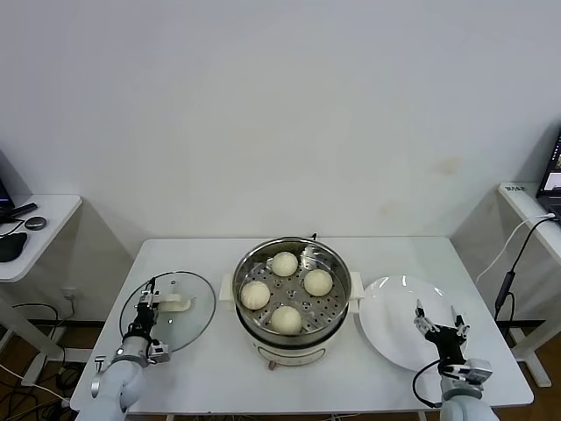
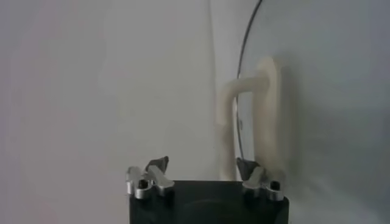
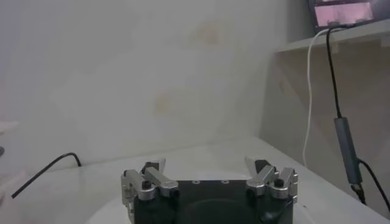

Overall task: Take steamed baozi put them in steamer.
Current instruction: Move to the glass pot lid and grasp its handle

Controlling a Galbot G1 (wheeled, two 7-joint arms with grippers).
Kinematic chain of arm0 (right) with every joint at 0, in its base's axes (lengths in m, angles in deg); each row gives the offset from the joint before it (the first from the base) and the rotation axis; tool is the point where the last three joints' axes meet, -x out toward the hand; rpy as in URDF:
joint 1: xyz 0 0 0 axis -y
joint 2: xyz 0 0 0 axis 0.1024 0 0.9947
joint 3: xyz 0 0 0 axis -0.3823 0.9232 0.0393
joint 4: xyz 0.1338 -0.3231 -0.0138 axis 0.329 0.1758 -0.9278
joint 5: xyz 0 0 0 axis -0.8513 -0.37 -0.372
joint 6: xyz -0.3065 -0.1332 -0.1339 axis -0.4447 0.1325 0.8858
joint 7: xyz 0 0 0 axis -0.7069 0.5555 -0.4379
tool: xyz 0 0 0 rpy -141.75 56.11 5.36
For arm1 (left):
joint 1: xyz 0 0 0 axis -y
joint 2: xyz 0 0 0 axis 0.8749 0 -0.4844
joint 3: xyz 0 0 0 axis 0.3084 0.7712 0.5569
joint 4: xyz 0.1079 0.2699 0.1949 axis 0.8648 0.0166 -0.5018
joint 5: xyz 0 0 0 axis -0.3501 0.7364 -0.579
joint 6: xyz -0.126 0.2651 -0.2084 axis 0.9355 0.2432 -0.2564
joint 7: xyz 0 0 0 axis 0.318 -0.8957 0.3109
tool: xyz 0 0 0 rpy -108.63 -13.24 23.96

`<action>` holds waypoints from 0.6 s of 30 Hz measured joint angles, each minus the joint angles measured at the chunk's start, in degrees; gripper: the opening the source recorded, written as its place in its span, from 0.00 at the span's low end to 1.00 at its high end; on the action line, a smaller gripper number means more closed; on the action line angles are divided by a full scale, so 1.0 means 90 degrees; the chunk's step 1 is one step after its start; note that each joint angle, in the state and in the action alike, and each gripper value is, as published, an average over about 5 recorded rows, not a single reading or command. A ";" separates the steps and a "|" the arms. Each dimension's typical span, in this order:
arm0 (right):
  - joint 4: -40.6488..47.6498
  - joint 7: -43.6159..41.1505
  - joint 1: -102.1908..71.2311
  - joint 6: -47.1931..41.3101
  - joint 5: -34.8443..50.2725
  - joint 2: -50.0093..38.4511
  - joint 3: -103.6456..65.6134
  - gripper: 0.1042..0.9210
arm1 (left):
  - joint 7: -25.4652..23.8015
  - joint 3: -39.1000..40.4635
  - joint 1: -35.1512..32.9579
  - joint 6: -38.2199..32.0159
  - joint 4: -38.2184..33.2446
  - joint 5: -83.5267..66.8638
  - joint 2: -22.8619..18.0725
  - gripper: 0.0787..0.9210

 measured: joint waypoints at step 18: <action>0.0005 -0.0011 0.0038 -0.0042 0.0059 0.0033 0.0064 0.88 | 0.0150 -0.0062 0.0087 0.0127 0.0157 -0.0334 -0.0037 0.11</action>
